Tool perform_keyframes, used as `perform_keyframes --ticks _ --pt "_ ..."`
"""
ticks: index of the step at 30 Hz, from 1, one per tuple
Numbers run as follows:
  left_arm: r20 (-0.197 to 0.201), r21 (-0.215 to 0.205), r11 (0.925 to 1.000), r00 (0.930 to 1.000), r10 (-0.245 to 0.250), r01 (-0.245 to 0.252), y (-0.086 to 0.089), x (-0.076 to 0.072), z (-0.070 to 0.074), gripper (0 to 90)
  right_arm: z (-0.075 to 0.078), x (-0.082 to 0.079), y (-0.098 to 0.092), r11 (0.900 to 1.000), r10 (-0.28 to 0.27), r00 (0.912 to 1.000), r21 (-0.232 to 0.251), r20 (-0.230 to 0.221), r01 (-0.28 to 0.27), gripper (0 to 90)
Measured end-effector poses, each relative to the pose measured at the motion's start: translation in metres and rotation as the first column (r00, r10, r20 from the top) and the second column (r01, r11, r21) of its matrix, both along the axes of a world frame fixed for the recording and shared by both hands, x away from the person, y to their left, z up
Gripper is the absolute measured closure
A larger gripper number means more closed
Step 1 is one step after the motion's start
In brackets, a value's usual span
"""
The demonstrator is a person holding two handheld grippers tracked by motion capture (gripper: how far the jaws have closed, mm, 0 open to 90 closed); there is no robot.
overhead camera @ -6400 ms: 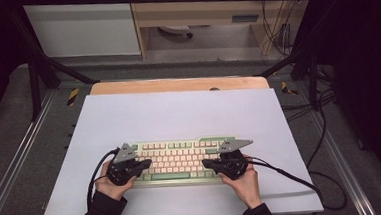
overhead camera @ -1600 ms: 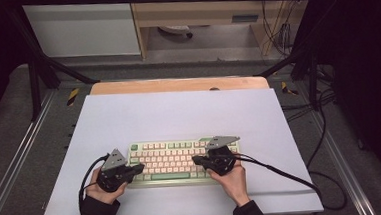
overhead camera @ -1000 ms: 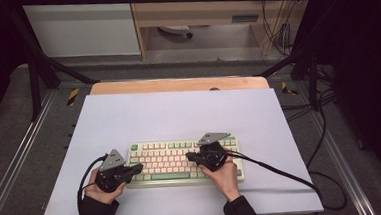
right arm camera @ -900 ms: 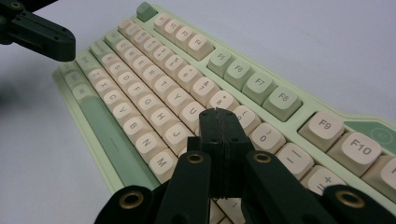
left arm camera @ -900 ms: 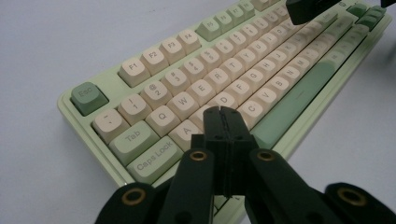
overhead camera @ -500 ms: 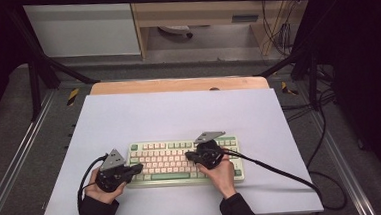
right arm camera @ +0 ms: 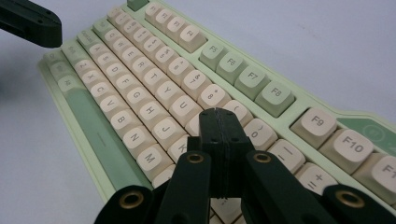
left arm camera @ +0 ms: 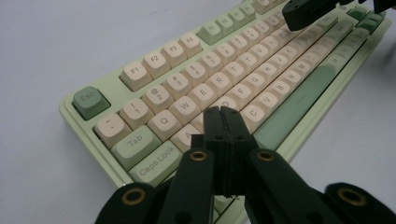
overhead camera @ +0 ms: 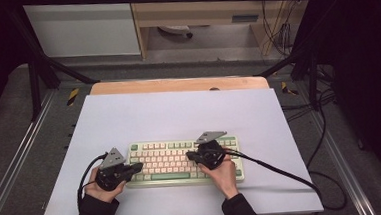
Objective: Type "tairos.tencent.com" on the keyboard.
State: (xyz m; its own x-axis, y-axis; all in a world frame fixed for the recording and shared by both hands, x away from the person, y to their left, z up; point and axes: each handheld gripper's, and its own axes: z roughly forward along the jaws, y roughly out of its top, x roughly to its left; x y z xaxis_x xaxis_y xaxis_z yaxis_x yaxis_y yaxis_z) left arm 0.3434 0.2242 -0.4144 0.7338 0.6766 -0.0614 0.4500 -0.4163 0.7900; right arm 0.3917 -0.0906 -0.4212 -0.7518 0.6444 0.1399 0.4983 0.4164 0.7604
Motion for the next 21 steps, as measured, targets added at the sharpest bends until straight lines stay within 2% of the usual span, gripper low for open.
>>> perform_keyframes --ticks 2,5,8,15,21 --pt "0.003 0.034 0.9994 1.0 -0.006 0.006 0.0 -0.001 0.001 89.9 0.003 -0.002 -0.001 1.0 0.001 1.0 0.004 0.002 -0.001 90.0" --pt "0.005 0.055 0.9984 0.9999 -0.016 0.015 0.003 -0.002 0.004 89.8 0.005 -0.004 -0.001 1.0 0.007 1.0 0.016 0.006 -0.007 90.0" --pt "0.003 0.052 0.9985 0.9999 -0.016 0.015 0.007 -0.004 0.004 89.9 0.006 -0.006 -0.002 1.0 0.017 0.9998 0.017 0.006 -0.017 90.0" --pt "0.008 0.012 0.9998 0.9999 -0.016 0.015 0.01 -0.008 -0.001 89.9 0.01 -0.013 -0.001 0.998 0.034 0.9994 0.043 0.008 -0.035 90.0" --pt "0.0 0.008 0.9999 1.0 -0.01 0.01 0.012 -0.008 -0.004 89.8 0.01 -0.02 0.001 0.997 0.047 0.9989 0.053 0.005 -0.047 90.0"
